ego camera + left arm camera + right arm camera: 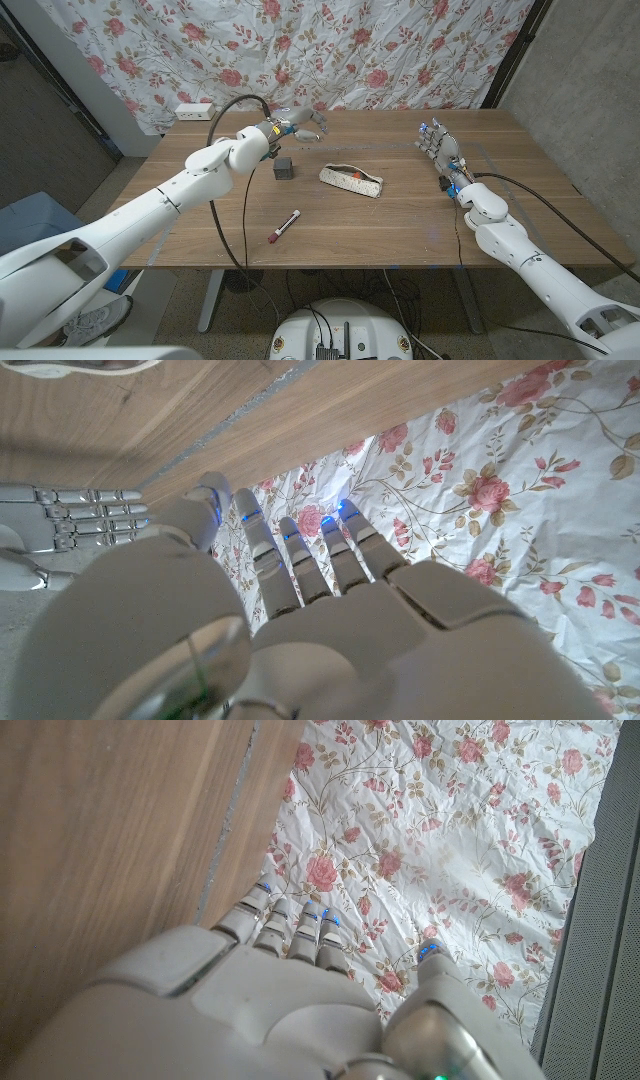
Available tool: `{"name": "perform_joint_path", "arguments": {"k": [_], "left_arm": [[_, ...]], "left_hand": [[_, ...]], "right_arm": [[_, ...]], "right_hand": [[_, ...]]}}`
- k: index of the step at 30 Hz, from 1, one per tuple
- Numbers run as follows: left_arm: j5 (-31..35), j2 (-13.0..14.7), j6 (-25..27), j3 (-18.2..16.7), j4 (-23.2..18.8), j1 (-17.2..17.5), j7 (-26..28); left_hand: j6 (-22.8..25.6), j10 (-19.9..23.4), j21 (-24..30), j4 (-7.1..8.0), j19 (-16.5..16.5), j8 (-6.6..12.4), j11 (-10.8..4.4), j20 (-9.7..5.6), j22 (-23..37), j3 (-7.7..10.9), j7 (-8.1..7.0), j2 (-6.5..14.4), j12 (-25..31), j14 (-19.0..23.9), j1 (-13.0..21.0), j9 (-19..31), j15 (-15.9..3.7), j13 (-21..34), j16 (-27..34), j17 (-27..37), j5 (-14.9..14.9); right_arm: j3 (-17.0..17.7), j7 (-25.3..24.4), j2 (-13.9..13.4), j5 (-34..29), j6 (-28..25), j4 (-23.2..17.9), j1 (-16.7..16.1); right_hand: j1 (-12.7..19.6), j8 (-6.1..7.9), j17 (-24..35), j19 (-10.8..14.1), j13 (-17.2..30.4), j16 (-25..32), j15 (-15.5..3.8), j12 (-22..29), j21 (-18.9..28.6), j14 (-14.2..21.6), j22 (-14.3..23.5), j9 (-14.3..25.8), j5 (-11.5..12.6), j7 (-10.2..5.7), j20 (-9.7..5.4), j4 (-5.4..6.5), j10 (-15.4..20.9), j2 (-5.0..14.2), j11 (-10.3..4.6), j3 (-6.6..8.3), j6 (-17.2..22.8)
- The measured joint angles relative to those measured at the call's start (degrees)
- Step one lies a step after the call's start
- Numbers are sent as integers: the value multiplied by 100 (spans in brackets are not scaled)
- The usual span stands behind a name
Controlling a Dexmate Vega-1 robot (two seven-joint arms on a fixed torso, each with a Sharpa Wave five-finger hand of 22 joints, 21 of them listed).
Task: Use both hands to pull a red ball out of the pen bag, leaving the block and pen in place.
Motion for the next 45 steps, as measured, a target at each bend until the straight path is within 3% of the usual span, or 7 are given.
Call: {"name": "perform_joint_path", "arguments": {"k": [27, 41, 42, 45], "left_arm": [[1802, -411, 313, 551, 10, -166, -432], [2202, -517, 446, 628, 89, -184, -496], [2210, -727, 446, 789, 322, -236, -495], [2210, -775, 446, 828, 410, -260, -495]], "left_hand": [[432, 294, 0, 24, 72, 0, -110, -72, -1, -245, -23, -117, -34, 191, 314, 26, 6, -1, 0, 0, 0], [546, 376, 0, 25, 71, -1, -131, -71, -2, -340, -32, -129, -53, 261, 401, 52, -4, -1, 0, 0, 0], [555, 376, 0, 28, 71, 0, -130, -71, -2, -344, -23, -144, -56, 261, 416, 53, -4, -1, 0, 0, 0], [555, 397, 0, 47, 71, -29, -109, -71, -2, -363, -24, -144, -56, 261, 416, 53, -4, -1, 0, 0, 0]], "right_arm": [[69, -75, -119, 85, -107, -290, -261], [81, -75, -138, 102, -125, -336, -312], [81, -84, -138, 122, -158, -336, -312], [81, -90, -138, 127, -171, -336, -312]], "right_hand": [[1, 0, -79, 40, 1, 21, 33, 25, 0, -9, 0, 0, 0, -10, 42, -40, 0, 60, 0, 7, 72], [1, 21, -107, 40, 1, 44, 32, 25, 0, -9, 1, 0, 0, -10, 42, -71, 0, 60, 0, 8, 71], [1, 21, -107, 40, 1, 44, 32, 25, 0, -10, 1, 0, 0, 4, 42, -71, 0, 60, 0, 8, 87], [1, 21, -127, 37, 2, 44, 57, 25, 0, 12, 12, 0, 0, -21, 45, -71, 0, 60, 0, 8, 124]]}}
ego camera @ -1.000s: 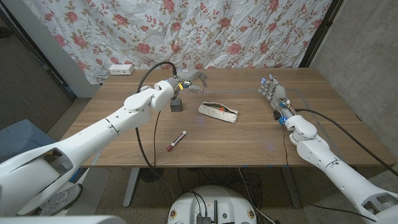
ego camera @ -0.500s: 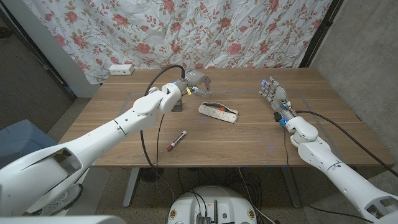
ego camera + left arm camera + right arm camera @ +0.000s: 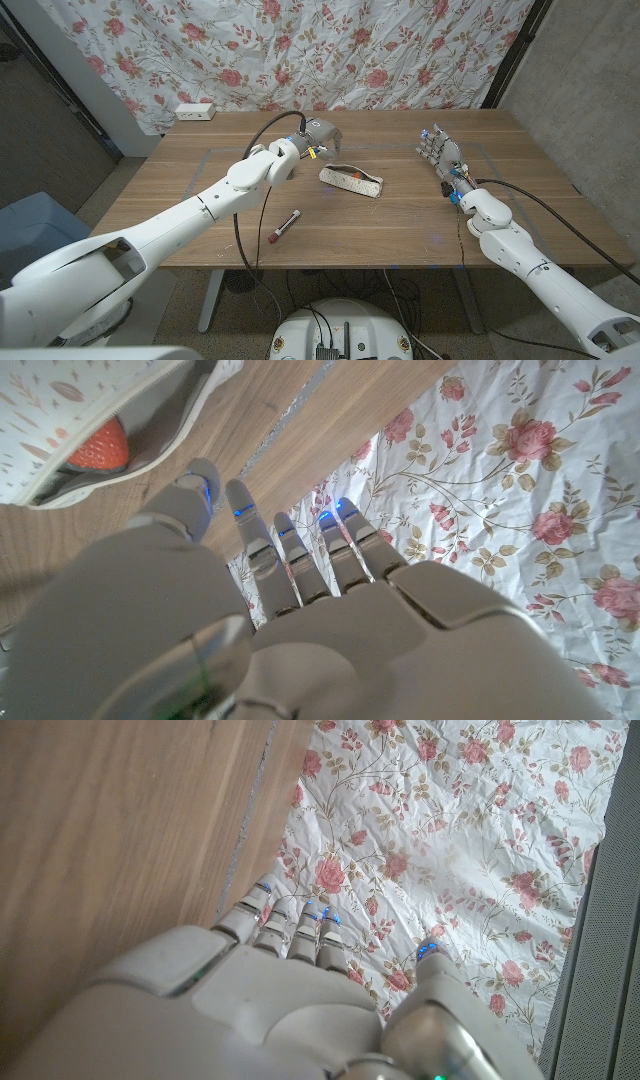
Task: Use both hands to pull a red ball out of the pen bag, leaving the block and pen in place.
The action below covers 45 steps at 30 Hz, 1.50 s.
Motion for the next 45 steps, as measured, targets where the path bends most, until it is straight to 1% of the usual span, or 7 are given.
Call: {"name": "perform_joint_path", "arguments": {"k": [2, 6, 11, 22, 30, 42, 45], "left_arm": [[11, -26, -24, 28, 51, -16, 19], [11, -69, -59, 73, 143, -42, 56], [10, -122, -64, 125, 253, -57, 75], [-26, -211, -103, 237, 470, -99, 181], [-148, -251, -258, 327, 659, -162, 351], [-214, -276, -518, 442, 901, -275, 484], [-224, -279, -553, 462, 951, -298, 510]], "left_hand": [[40, 9, 0, 0, 13, 0, 9, 12, 0, 0, 0, 31, 0, 0, 31, 0, 0, 0, 0, 0, 0], [106, 41, 0, 0, 54, 0, -22, 8, 0, -48, -17, 30, 1, 13, 30, 0, 12, 0, 0, 30, 0], [225, 111, 0, 1, 62, 0, -12, 1, 0, -82, 0, 29, 1, 72, 91, 0, 10, 0, 0, 29, 0], [224, 163, 0, 25, 62, 0, -1, 1, 0, -151, 0, 53, -2, 103, 113, -1, -21, 0, 0, 29, 0], [255, 179, 0, 49, 62, 0, -17, 1, 0, -175, 31, 52, -22, 134, 113, -1, 10, 0, 0, 29, 0], [391, 186, 0, 48, 62, 0, -24, 1, 0, -222, -23, 108, -22, 143, 168, 26, 0, 0, 0, 28, 0], [440, 244, 0, 48, 62, 0, -22, 1, -1, -222, 10, 128, -22, 143, 189, 26, 0, 0, 0, 28, 0]], "right_arm": [[0, -2, 1, 1, -7, 0, 0], [2, -9, 2, 3, -19, 0, 0], [2, -15, 2, 7, -37, 0, 0], [5, -3, 1, 16, -80, 1, 3], [-7, 35, -1, 21, -106, 69, 86], [-20, 34, 7, 28, -146, 82, 101], [-21, 26, 11, 34, -153, 82, 101]], "right_hand": [[0, 0, -5, -39, 0, 0, 28, 0, 0, -10, 2, 0, 0, 0, 39, 0, 0, 0, 0, 0, 0], [-1, 0, -5, -39, 0, 0, 27, 0, 0, -10, 2, 0, 0, -10, 38, -32, 0, 1, 0, 32, 50], [-39, 0, -5, -39, -12, 21, 27, 0, 0, -10, 2, 0, 0, -10, 38, -56, 0, 39, 0, 7, 50], [-39, 20, -32, -39, -28, 21, 27, 0, 0, -10, 1, 0, 0, -30, 38, -56, 0, 38, 0, 7, 71], [-40, 20, -31, -38, -28, 21, 68, 0, 0, -52, 1, 0, 0, -51, 38, -55, 0, 39, 0, 8, 91], [-68, 20, -58, -39, -27, 21, 68, 0, 0, -52, 0, 0, 0, -20, 38, -55, 0, 68, 0, 8, 122], [-68, 20, -58, -39, -27, 21, 68, 0, 0, -52, 0, 0, 0, -50, 38, -55, 0, 68, 0, 8, 152]]}}
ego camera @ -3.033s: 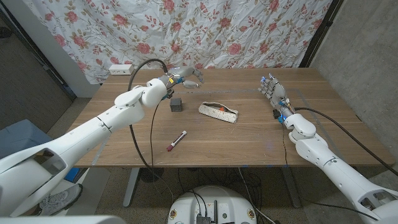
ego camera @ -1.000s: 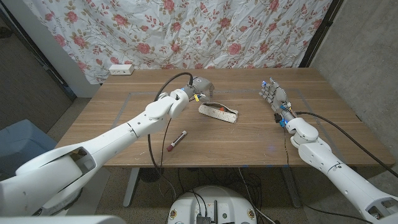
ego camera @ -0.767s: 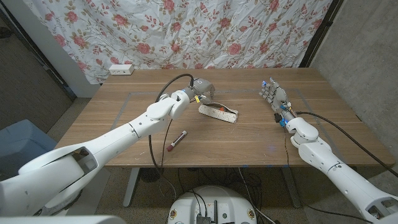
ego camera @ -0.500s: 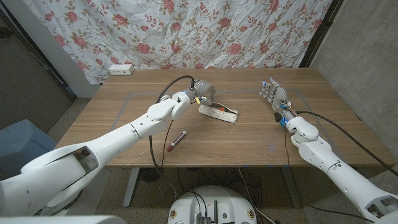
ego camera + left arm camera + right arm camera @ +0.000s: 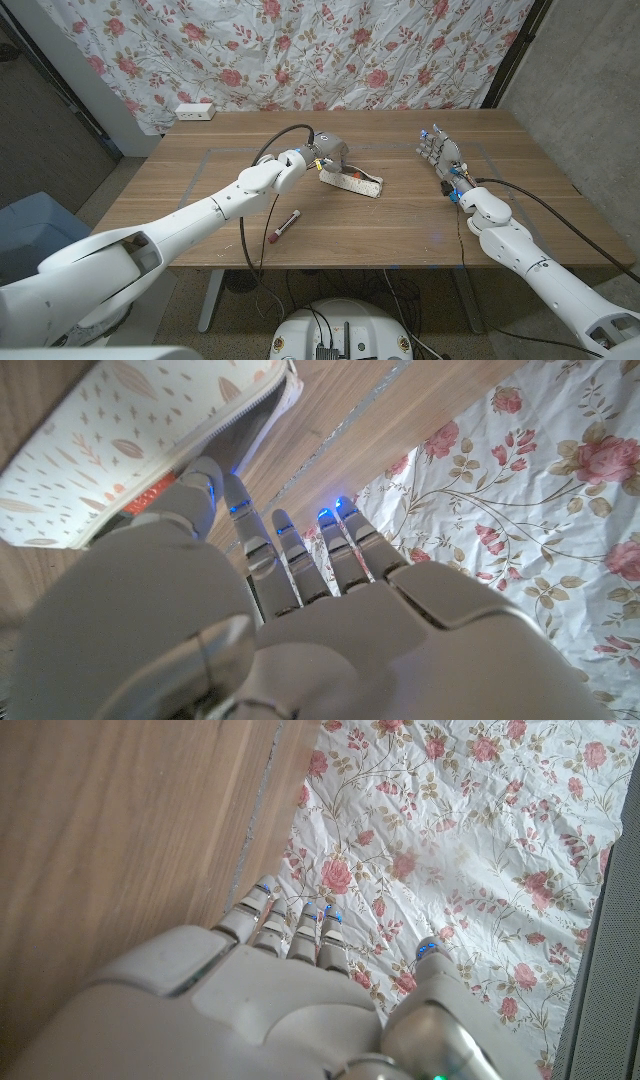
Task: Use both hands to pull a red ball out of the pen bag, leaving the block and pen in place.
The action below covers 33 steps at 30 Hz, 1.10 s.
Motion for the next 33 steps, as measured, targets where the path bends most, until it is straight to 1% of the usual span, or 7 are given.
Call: {"name": "perform_joint_path", "arguments": {"k": [3, 6, 12, 15, 21, 29, 33], "left_arm": [[-12, -3, -54, 19, 48, -22, 32], [-26, -4, -124, 39, 107, -52, 70], [-48, -2, -250, 76, 215, -104, 135], [-56, -1, -293, 80, 227, -109, 153], [-75, -3, -408, 128, 384, -179, 206], [-80, -21, -522, 173, 524, -251, 250], [-85, -32, -569, 195, 593, -286, 271]], "left_hand": [[43, 14, 0, -5, 0, 0, -12, 0, 0, -42, -1, 0, 0, 12, 0, 0, 12, 0, 0, 0, 0], [81, 32, 0, 0, 31, 0, -30, -31, 0, -47, 21, 30, 0, 62, 30, 0, 0, 0, 0, 0, 0], [113, 73, 0, 0, 31, 0, -30, -31, 0, -47, -10, 52, 1, 62, 52, -17, 0, 0, 0, 0, 0], [112, 72, 0, -25, 31, 0, -30, -31, 0, -71, -10, 52, -21, 62, 52, -17, 0, 0, 0, 0, 0], [112, 73, 0, 0, 31, 0, -31, -31, 0, -95, -9, 30, -21, 62, 75, -16, 0, 0, 0, 0, 0], [112, 114, 0, 0, 42, 0, -31, -20, 0, -95, -10, 53, -21, 61, 98, -16, 0, 0, 0, -15, 0], [112, 114, 0, -24, 62, 0, -31, -1, 0, -119, -9, 53, -20, 114, 98, -16, -10, 0, 0, -14, 0]], "right_arm": [[-1, -14, 5, 6, -9, 0, -3], [-2, -28, 8, 7, -16, 0, -7], [-3, -51, 10, 8, -27, -17, -22], [-3, -55, 10, 8, -29, -37, -32], [-3, -92, 6, 8, -59, -73, -48], [-3, -112, -1, 8, -84, -98, -55], [-3, -116, -4, 8, -97, -106, -55]], "right_hand": [[0, 0, 0, 0, 0, 0, 0, 0, 0, 0, 0, 0, 0, -2, 0, -23, 0, 0, 0, -24, 2], [0, 0, 0, 0, 0, 0, 0, 0, 0, 0, 0, 0, 0, -2, 0, -23, 0, 0, 0, -24, 1], [0, 0, 1, 0, 1, 0, 0, 0, 0, 0, 0, 0, 0, 20, 0, -23, 0, 0, 0, -23, 23], [0, 0, -11, 0, 1, 0, 0, 0, 0, 0, -1, 0, 0, 30, 0, -23, 0, 0, 0, -23, 32], [0, 0, -27, 0, 1, 0, 0, 0, 0, 0, 0, 0, 0, 30, 0, -23, 0, 0, 0, -23, 32], [-1, 0, -26, 0, 1, 0, 0, 0, 0, 0, -1, 0, 0, -1, 0, -23, 0, 1, 0, -23, 63], [-46, 0, -26, 0, 1, 0, 0, 0, 0, 0, -1, 0, 0, -1, 0, -23, 0, 46, 0, -23, 63]]}}
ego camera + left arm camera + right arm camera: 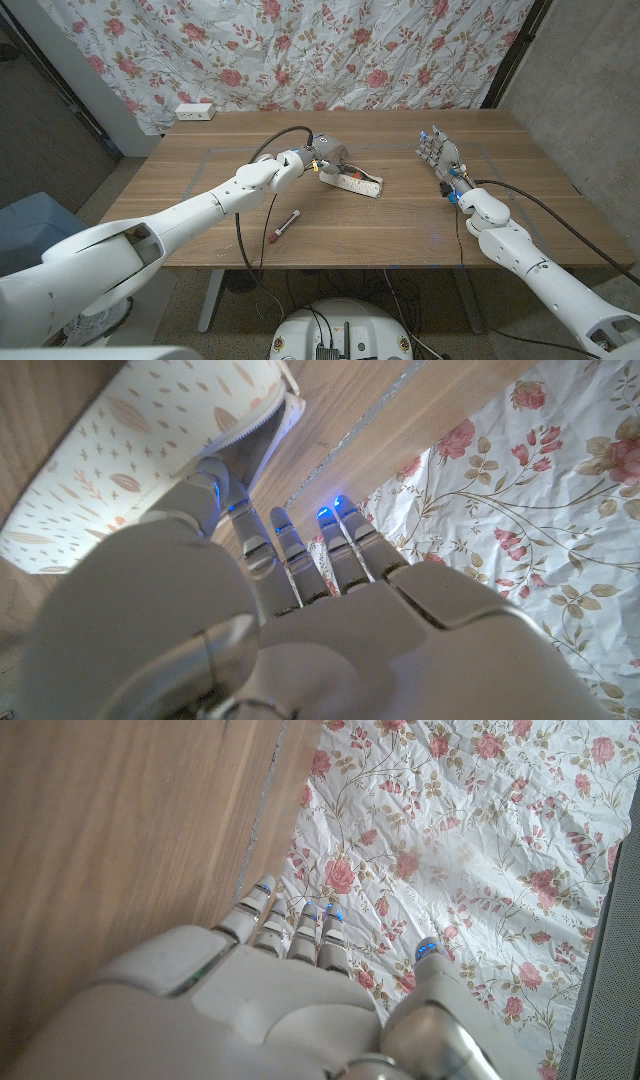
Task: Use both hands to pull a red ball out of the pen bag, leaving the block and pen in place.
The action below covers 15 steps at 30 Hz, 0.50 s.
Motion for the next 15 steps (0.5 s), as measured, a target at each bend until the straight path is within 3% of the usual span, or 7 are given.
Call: {"name": "perform_joint_path", "arguments": {"k": [15], "left_arm": [[-34, -3, -52, 43, 89, -58, -30]], "left_hand": [[31, 30, 0, 0, 59, -45, -30, -23, 0, -47, 31, -10, -21, -1, 100, 16, 0, 0, 0, 1, 0]], "right_arm": [[3, -7, -7, 7, -40, 5, 0]], "right_hand": [[61, 0, -27, 0, 1, 22, 0, 0, 0, 0, 0, 0, 0, 0, 0, -16, 0, 61, 0, 16, 0]]}}
